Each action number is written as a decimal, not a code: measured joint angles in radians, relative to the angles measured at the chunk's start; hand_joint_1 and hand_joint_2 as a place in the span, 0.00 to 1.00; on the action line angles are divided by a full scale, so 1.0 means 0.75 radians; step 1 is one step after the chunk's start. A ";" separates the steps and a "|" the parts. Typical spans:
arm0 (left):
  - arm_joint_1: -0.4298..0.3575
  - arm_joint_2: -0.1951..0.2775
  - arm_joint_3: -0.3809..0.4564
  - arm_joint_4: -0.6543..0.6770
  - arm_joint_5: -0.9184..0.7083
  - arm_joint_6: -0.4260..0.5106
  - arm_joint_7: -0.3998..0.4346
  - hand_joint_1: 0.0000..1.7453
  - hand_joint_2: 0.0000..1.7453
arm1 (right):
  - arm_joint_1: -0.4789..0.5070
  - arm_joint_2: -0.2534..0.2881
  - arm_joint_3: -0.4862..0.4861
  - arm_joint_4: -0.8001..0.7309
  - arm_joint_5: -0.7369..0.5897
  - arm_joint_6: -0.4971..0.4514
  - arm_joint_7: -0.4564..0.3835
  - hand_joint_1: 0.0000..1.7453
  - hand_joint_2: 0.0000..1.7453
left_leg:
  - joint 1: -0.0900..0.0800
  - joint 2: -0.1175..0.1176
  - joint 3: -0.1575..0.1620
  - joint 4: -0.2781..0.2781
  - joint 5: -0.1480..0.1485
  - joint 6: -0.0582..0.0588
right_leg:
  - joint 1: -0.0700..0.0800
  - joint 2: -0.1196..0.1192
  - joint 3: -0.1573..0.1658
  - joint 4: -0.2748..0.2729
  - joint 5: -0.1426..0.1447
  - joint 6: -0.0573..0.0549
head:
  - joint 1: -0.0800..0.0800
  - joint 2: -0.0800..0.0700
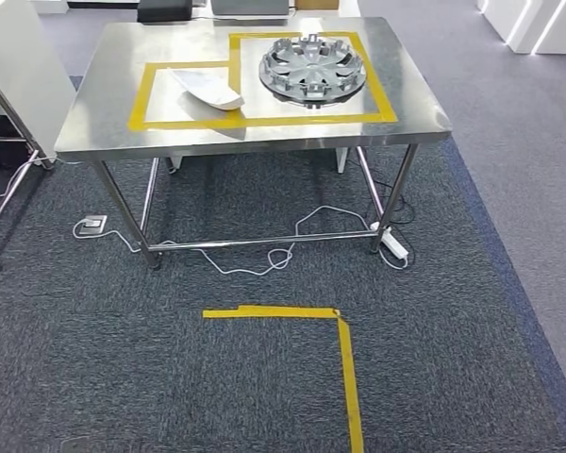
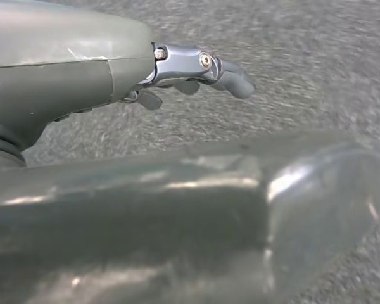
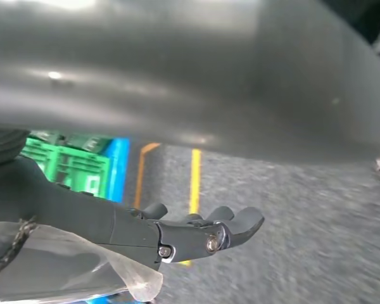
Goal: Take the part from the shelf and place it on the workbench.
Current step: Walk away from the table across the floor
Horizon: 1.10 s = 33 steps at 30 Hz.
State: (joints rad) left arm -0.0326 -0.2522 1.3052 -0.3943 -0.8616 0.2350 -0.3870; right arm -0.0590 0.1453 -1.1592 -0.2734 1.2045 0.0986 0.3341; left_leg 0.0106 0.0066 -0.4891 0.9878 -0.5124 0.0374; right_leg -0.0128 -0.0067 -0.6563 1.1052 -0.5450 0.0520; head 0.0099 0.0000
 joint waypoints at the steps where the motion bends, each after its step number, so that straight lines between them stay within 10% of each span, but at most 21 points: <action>1: 0.000 0.000 0.002 0.000 0.000 0.000 0.000 0.00 0.00 | 0.000 0.000 0.000 0.001 0.003 0.000 0.000 0.00 0.00 | -0.002 0.000 -0.022 0.001 0.018 0.004 | 0.000 0.003 -0.016 0.085 -0.069 0.004 | 0.002 0.000; 3: 0.000 -0.002 0.005 0.001 0.000 0.000 0.000 0.00 0.00 | 0.000 0.000 0.000 0.004 0.007 0.001 0.000 0.00 0.00 | -0.006 0.001 -0.072 0.003 0.057 0.004 | 0.000 0.005 -0.020 0.227 -0.115 0.006 | 0.003 0.000; 5: 0.000 -0.002 0.008 0.001 0.000 -0.001 0.000 0.00 0.00 | -0.001 0.001 0.001 0.006 0.010 0.002 0.000 0.00 0.00 | -0.010 -0.002 -0.119 0.005 0.094 -0.001 | 0.001 0.007 0.046 0.226 -0.042 -0.002 | 0.003 0.000; 7: -0.004 -0.004 0.012 0.001 -0.002 -0.002 -0.001 0.00 0.00 | -0.003 0.000 0.002 0.006 0.015 0.003 0.000 0.00 0.00 | -0.014 -0.014 -0.155 0.006 0.130 -0.011 | 0.006 0.036 0.203 0.052 0.002 -0.021 | 0.004 0.000; 9: -0.011 -0.008 0.014 0.001 -0.004 -0.004 -0.005 0.00 0.00 | -0.005 0.000 0.002 0.006 0.021 0.003 0.000 0.00 0.00 | -0.019 -0.030 -0.180 0.008 0.168 -0.022 | 0.010 0.067 0.358 -0.170 -0.037 -0.038 | 0.004 0.000; 11: -0.010 -0.010 0.017 0.001 -0.008 -0.005 -0.010 0.00 0.00 | -0.006 0.000 0.002 0.008 0.025 0.004 -0.006 0.00 0.00 | -0.021 -0.047 -0.198 0.003 0.207 -0.034 | 0.013 0.063 0.395 -0.258 -0.059 -0.046 | 0.003 0.000; 13: -0.004 -0.008 0.025 0.002 -0.010 -0.005 -0.014 0.00 0.00 | -0.007 0.002 0.002 0.012 0.028 0.004 -0.013 0.00 0.00 | -0.018 -0.054 -0.218 0.016 0.189 -0.048 | 0.010 0.036 0.362 -0.251 -0.034 -0.061 | 0.001 0.000; 16: 0.001 -0.007 0.035 0.002 -0.013 -0.006 -0.024 0.00 0.00 | -0.002 0.003 0.002 0.014 0.030 0.003 -0.014 0.00 0.00 | -0.012 -0.032 -0.256 0.199 -0.026 -0.070 | 0.008 -0.012 0.301 -0.241 0.011 -0.085 | -0.011 0.000; 18: 0.000 -0.007 0.036 0.002 -0.018 -0.011 -0.034 0.00 0.00 | 0.000 0.003 0.002 0.014 0.030 0.004 -0.013 0.00 0.00 | -0.007 -0.023 -0.261 0.365 -0.099 -0.082 | 0.011 -0.048 0.255 -0.226 0.037 -0.085 | -0.012 0.000; 20: 0.000 -0.006 0.037 0.003 -0.022 -0.016 -0.045 0.00 0.00 | -0.002 0.003 0.002 0.014 0.031 0.006 -0.014 0.00 0.00 | -0.002 -0.016 -0.215 0.416 -0.038 -0.087 | 0.013 -0.081 0.208 -0.201 0.056 -0.081 | -0.013 0.000; 22: -0.001 -0.002 0.037 0.003 -0.024 -0.021 -0.054 0.00 0.00 | -0.006 0.003 0.002 0.014 0.031 0.007 -0.014 0.00 0.00 | -0.001 0.015 -0.096 0.298 0.019 -0.084 | 0.014 -0.107 0.166 -0.170 0.070 -0.074 | -0.014 0.000; 25: -0.007 0.002 0.037 0.004 -0.027 -0.024 -0.066 0.00 0.00 | -0.008 0.004 0.002 0.014 0.031 0.009 -0.014 0.00 0.00 | -0.012 0.063 0.069 0.042 -0.048 -0.058 | 0.020 -0.143 0.128 -0.137 0.090 -0.054 | -0.012 0.000; 28: -0.003 0.003 0.037 0.008 -0.031 -0.024 -0.078 0.00 0.00 | -0.014 0.004 0.002 0.014 0.031 0.010 -0.014 0.00 0.00 | -0.010 0.042 0.060 -0.009 -0.056 -0.022 | 0.017 -0.138 0.103 -0.121 0.094 -0.028 | -0.013 0.000; 33: 0.000 0.010 0.039 0.019 -0.045 -0.029 -0.096 0.00 0.00 | 0.004 0.004 0.002 0.014 0.031 0.010 -0.014 0.00 0.00 | -0.015 -0.020 -0.017 -0.008 0.010 0.008 | 0.013 0.002 -0.012 0.210 -0.118 -0.012 | -0.008 0.000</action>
State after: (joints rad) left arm -0.0323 -0.2447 1.3344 -0.3799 -0.8953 0.2133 -0.4591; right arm -0.0559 0.1480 -1.1575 -0.2626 1.2276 0.1062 0.3233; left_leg -0.0006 -0.0082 -0.5016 0.9820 -0.5048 0.0435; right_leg -0.0032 -0.0050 -0.6655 1.2626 -0.6332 0.0432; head 0.0039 0.0000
